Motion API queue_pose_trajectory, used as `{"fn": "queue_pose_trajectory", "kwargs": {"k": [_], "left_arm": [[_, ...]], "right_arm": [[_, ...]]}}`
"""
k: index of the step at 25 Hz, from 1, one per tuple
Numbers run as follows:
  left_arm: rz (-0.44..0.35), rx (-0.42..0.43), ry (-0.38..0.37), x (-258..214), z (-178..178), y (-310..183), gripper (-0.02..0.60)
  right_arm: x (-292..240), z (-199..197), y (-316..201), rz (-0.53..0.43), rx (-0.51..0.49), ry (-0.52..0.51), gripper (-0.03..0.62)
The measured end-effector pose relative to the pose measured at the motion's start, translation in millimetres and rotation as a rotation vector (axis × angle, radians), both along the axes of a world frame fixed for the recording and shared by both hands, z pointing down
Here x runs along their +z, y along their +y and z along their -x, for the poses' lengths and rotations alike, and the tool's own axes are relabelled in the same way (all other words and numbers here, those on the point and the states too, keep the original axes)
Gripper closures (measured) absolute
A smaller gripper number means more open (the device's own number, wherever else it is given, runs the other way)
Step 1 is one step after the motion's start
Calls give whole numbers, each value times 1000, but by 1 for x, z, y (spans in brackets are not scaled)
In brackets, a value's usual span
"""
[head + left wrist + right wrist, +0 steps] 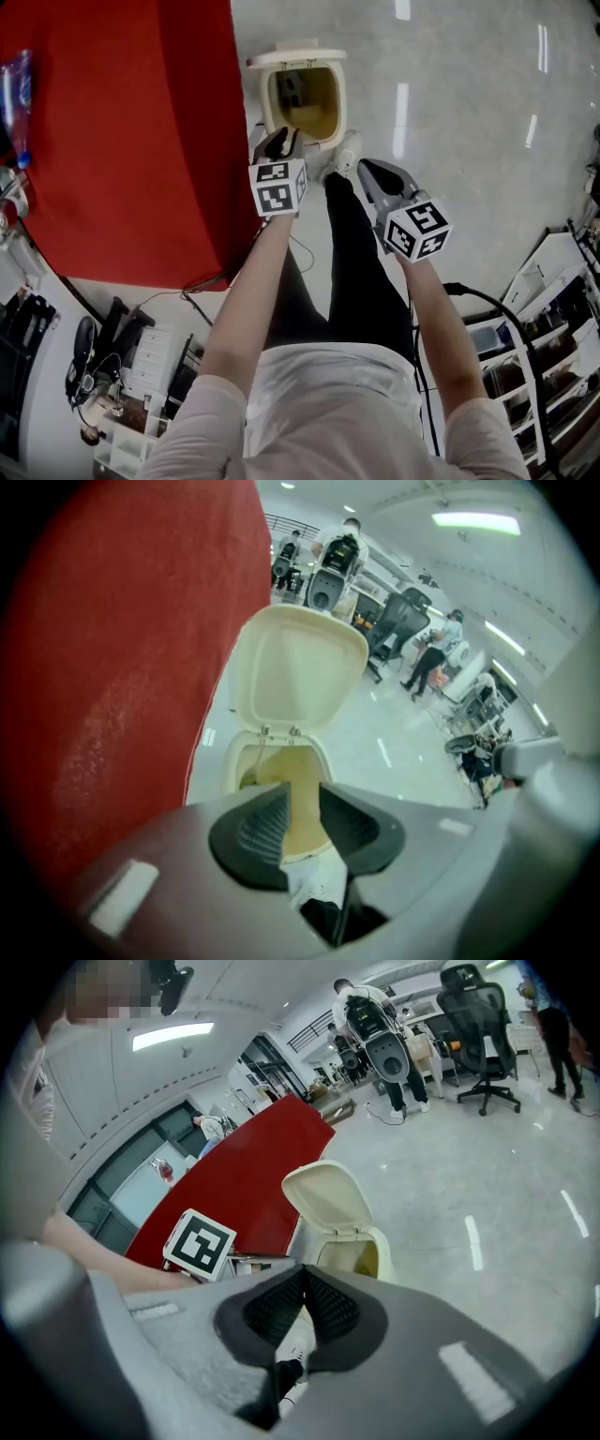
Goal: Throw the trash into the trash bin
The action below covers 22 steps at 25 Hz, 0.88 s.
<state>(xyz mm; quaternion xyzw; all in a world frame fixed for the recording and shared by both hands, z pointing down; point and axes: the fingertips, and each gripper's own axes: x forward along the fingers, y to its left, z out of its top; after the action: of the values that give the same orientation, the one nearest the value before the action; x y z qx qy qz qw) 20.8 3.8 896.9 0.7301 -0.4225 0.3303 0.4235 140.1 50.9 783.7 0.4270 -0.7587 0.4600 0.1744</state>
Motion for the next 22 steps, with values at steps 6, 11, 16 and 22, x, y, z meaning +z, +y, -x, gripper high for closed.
{"fn": "queue_pose_trajectory", "kwargs": {"k": [6, 11, 16, 22], "left_arm": [[-61, 43, 63, -54, -8, 3, 507], [-100, 95, 85, -109, -8, 7, 521], [-126, 138, 71, -164, 8, 23, 534], [-158, 181, 49, -214, 25, 36, 543]], "right_arm": [[-29, 5, -2, -42, 13, 12, 592], [-63, 9, 1, -74, 15, 32, 592], [-106, 16, 12, -97, -5, 41, 592], [-150, 21, 22, -125, -23, 49, 592]]}}
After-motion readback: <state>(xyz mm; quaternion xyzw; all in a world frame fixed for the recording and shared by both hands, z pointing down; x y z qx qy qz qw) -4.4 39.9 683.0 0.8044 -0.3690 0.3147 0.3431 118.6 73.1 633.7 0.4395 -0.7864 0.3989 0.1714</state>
